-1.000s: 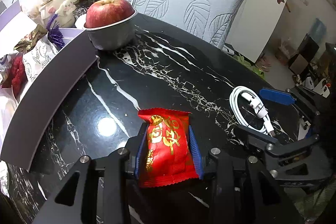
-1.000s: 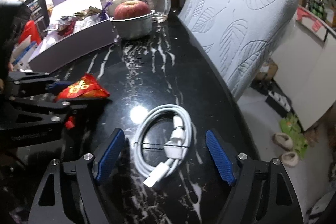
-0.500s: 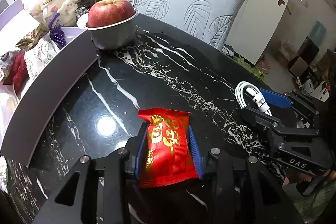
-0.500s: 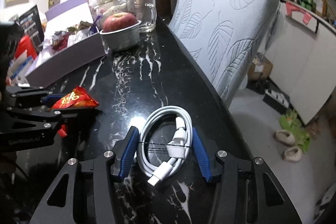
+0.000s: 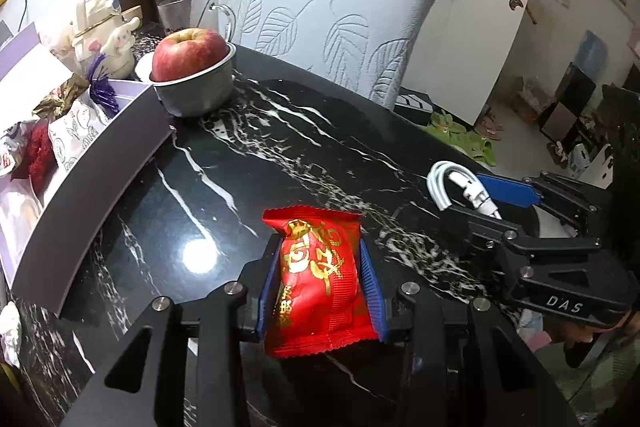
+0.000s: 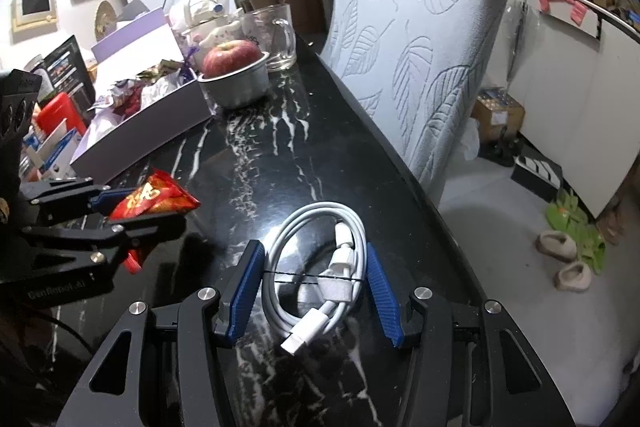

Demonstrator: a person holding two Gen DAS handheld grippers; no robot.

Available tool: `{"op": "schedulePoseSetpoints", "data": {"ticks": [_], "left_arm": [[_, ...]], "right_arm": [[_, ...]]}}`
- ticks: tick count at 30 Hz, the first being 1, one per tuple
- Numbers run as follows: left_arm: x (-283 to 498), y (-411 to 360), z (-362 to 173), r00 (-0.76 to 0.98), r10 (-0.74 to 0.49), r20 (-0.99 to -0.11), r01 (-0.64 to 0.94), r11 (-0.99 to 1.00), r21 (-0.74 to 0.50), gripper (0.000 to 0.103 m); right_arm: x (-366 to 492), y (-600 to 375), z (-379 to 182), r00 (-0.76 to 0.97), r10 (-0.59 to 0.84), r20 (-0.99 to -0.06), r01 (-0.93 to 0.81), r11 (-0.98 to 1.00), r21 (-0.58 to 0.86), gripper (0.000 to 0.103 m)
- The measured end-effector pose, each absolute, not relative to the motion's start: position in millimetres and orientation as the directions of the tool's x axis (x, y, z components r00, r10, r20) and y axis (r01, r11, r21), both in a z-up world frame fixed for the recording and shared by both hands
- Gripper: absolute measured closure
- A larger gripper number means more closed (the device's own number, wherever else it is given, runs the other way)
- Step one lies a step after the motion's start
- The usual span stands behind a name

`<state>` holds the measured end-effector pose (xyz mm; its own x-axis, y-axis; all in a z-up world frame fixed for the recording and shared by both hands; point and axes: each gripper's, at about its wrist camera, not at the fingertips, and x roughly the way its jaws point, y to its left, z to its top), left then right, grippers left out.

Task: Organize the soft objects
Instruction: 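Lift the red packet and white cable and carry them over the gift box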

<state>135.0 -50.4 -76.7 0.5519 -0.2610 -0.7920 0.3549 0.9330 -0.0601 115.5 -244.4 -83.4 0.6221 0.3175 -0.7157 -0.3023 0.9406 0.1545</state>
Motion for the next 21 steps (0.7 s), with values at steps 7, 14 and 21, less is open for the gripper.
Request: {"op": "schedulePoseSetpoints", "data": {"ticks": [7, 14, 21], "left_arm": [[118, -47, -72, 0.564, -0.261, -0.783, 0.344, 0.937, -0.064, 0.066], [96, -30, -66, 0.600, -0.211, -0.772, 0.277, 0.960, -0.047, 0.066], [70, -4, -60, 0.640, -0.137, -0.756, 0.170, 0.985, -0.034, 0.066]], "right_arm": [[102, -229, -79, 0.613, 0.357, -0.705, -0.363, 0.920, 0.151, 0.051], [91, -203, -75, 0.575, 0.448, -0.685, -0.469, 0.866, 0.173, 0.051], [80, -166, -71, 0.507, 0.544, -0.669, -0.593, 0.783, 0.187, 0.051]]}}
